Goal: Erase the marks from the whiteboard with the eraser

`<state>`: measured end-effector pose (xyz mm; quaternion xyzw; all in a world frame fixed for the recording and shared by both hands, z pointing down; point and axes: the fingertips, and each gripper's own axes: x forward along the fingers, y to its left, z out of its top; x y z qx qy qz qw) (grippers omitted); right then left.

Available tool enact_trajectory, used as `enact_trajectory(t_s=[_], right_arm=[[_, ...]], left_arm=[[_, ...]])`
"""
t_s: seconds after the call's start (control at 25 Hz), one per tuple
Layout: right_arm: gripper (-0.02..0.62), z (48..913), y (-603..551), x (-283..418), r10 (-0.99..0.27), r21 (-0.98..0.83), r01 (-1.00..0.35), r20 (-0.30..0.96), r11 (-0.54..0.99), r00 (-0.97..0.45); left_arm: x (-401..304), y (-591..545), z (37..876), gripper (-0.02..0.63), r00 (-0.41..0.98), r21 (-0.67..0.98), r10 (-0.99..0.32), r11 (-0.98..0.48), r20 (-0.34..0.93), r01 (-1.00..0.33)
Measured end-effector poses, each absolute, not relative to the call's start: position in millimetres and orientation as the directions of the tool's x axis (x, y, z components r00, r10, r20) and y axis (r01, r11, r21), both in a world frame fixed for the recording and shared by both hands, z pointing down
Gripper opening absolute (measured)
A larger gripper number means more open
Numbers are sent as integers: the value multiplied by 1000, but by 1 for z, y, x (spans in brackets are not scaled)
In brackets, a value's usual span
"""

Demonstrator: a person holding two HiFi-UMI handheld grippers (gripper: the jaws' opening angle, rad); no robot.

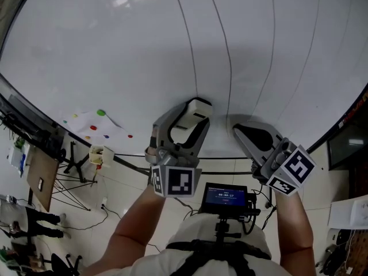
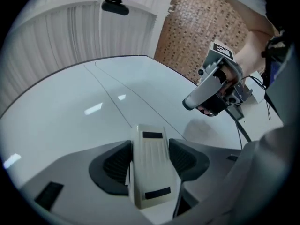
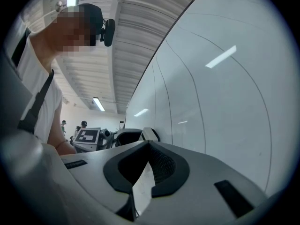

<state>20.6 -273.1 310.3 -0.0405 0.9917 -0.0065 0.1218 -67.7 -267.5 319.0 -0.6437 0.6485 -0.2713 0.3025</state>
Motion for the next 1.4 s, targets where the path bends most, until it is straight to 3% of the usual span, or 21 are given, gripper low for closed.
enact_trajectory(t_s=[0.44,0.84,1.16,1.4], right_arm=[[11,303,-274,22,-91,-23,-88,-264,996,-960],[11,308,-281,17,-109,-46,-100,-257,994,-960],[11,298,-280,16,-106,-7,-107,-252,994,-962],[11,262,-274,21,-79,66,-104,-302,992,-950]], left_arm=[[-64,-267,252,286,93,-827,-988,49,-121,-560],[-59,-271,346,279,148,-885,-986,-131,71,-446],[-59,-270,346,285,148,-943,-987,-111,67,-313],[-58,-269,280,285,198,-901,-980,-94,9,-424]])
